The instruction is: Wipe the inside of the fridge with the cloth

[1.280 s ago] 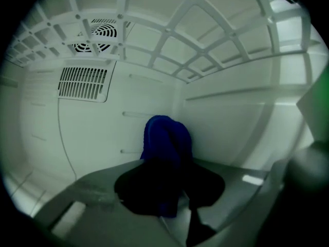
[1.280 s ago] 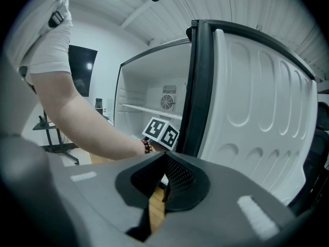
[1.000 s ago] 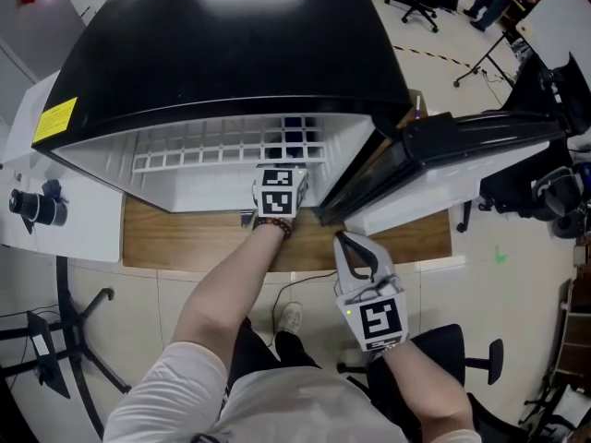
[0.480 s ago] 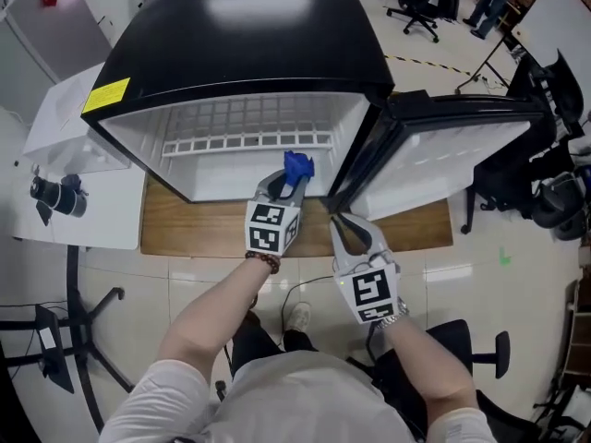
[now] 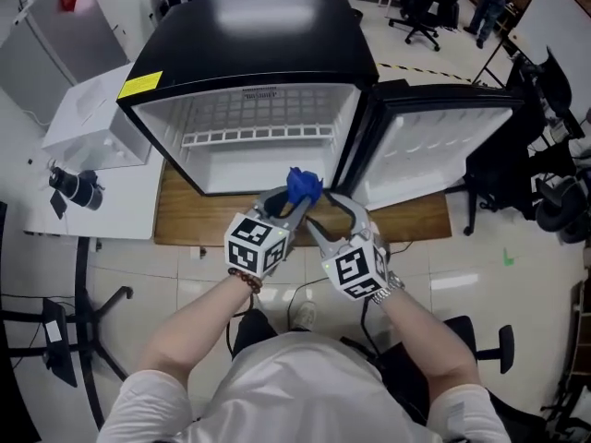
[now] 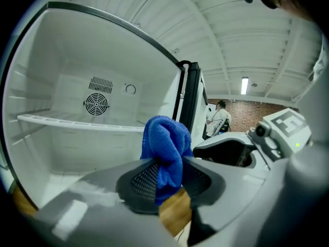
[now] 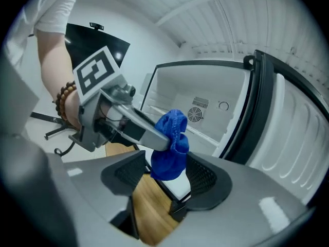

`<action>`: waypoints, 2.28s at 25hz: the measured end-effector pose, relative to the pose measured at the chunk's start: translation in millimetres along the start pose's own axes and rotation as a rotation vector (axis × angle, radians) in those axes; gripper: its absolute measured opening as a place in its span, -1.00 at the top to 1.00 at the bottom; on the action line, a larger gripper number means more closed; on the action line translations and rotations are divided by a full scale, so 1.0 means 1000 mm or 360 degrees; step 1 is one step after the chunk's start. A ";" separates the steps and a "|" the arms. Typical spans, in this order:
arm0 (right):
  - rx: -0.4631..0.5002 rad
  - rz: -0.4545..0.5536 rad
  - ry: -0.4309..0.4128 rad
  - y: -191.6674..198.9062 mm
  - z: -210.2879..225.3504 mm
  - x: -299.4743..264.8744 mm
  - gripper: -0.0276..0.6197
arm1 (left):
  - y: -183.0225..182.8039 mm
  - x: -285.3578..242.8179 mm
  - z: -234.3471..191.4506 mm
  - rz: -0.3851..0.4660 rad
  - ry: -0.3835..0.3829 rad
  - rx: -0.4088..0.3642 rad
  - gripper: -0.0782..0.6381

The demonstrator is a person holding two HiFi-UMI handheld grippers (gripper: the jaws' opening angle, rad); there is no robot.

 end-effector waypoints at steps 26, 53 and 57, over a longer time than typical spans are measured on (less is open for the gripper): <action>0.0068 0.0045 0.0377 -0.063 -0.020 0.008 0.48 | -0.063 0.059 0.006 -0.0035 0.0538 -0.0228 0.24; 0.0166 0.0444 0.0263 -0.053 0.135 0.138 0.49 | 0.023 -0.107 0.118 -0.0438 -0.0180 0.0284 0.15; 0.0287 0.0465 0.0187 -0.065 0.139 0.136 0.49 | 0.028 -0.120 0.121 -0.0460 -0.0296 0.0322 0.13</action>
Point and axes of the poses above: the fingertips, and each gripper's own axes: x backward along the fingers, z to its right, y out of its underside, the point moved 9 cm from there along x, backward along the fingers, and after that the axes turned 9 degrees about -y, right-handed, at the moved point
